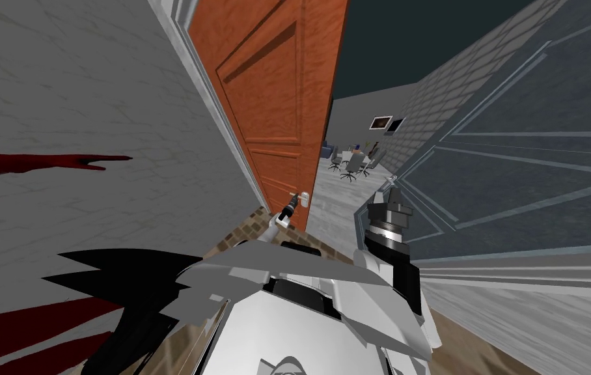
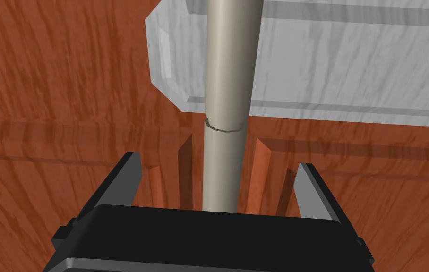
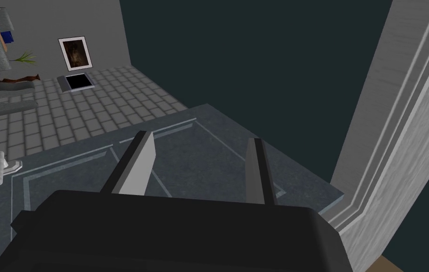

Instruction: Push the door open

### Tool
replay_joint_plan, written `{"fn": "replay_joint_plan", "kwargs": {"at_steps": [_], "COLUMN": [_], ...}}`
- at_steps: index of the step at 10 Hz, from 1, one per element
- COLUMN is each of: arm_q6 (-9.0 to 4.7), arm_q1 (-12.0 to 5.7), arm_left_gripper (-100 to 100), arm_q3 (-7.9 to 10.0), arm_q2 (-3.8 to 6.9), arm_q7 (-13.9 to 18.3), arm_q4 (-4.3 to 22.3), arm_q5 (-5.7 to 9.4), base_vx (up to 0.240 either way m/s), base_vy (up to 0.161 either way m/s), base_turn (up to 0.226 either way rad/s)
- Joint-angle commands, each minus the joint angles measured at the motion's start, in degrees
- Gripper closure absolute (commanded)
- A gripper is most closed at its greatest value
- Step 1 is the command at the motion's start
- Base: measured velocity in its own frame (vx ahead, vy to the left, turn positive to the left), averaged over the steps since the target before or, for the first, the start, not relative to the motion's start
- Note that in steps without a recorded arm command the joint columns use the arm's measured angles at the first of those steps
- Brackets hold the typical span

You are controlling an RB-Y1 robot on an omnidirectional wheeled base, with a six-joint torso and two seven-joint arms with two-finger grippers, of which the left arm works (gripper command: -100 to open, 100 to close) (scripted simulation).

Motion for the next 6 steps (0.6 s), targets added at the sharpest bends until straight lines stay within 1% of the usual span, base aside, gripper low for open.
{"fn": "replay_joint_plan", "kwargs": {"at_steps": [1, 2, 3, 6], "arm_q6": [-0.22, -0.15, -0.15, -0.15], "arm_q1": [-0.13, -0.11, -0.11, -0.11], "arm_left_gripper": [-100, -100, 100, 100], "arm_q3": [0.26, 0.16, 0.16, 0.16], "arm_q2": [-0.48, -0.27, -0.27, -0.27], "arm_q7": [-0.09, -0.04, -0.04, -0.04], "arm_q4": [0.40, 0.31, 0.31, 0.31], "arm_q5": [0.03, 0.02, 0.02, 0.02], "base_vx": [0.174, 0.077, -0.011, -0.011], "base_vy": [-0.063, -0.025, 0.003, 0.006], "base_turn": [-0.019, 0.001, 0.003, -0.008]}}
